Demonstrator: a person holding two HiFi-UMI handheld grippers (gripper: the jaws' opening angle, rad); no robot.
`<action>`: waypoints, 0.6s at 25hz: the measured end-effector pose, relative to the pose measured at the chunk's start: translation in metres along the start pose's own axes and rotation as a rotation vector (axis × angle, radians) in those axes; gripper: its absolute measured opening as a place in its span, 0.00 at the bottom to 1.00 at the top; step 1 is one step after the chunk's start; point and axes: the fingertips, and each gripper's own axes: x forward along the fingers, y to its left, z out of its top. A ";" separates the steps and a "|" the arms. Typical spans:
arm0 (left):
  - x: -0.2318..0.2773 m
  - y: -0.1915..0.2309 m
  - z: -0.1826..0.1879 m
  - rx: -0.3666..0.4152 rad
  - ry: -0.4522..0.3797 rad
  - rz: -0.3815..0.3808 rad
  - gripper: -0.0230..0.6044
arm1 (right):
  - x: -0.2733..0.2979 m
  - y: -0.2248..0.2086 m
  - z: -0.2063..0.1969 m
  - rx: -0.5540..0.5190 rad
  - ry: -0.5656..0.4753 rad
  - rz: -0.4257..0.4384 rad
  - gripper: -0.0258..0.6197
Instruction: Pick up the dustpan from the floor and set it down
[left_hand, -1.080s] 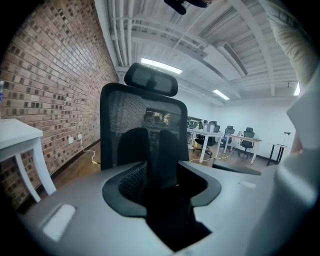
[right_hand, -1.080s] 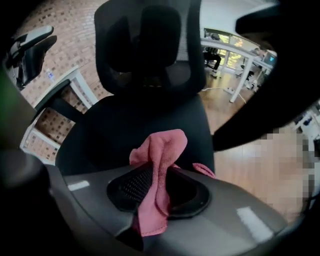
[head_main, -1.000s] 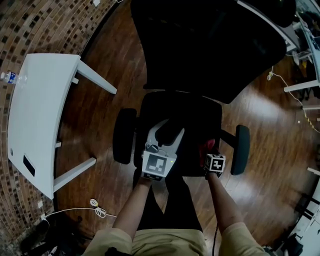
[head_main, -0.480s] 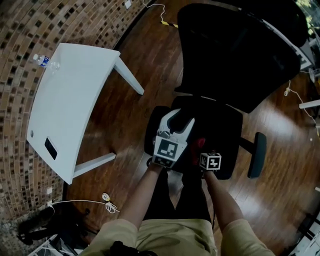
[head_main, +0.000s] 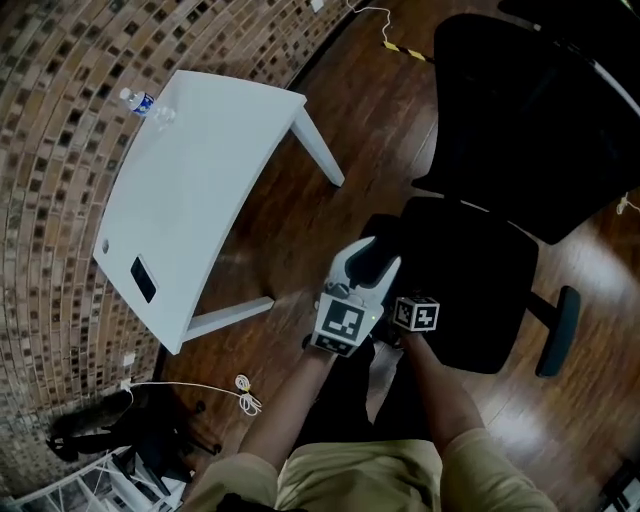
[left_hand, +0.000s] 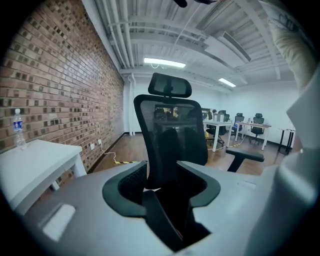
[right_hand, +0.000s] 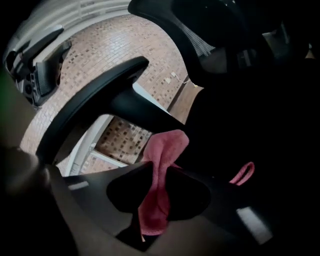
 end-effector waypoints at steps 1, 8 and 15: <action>0.002 -0.001 -0.004 -0.006 0.006 -0.004 0.30 | -0.002 -0.003 -0.002 -0.017 0.000 -0.013 0.17; 0.045 -0.042 -0.005 -0.088 -0.023 -0.089 0.31 | -0.125 -0.160 -0.047 0.049 0.037 -0.460 0.17; 0.089 -0.107 0.014 -0.085 -0.030 -0.198 0.31 | -0.297 -0.278 -0.046 0.016 -0.005 -0.787 0.17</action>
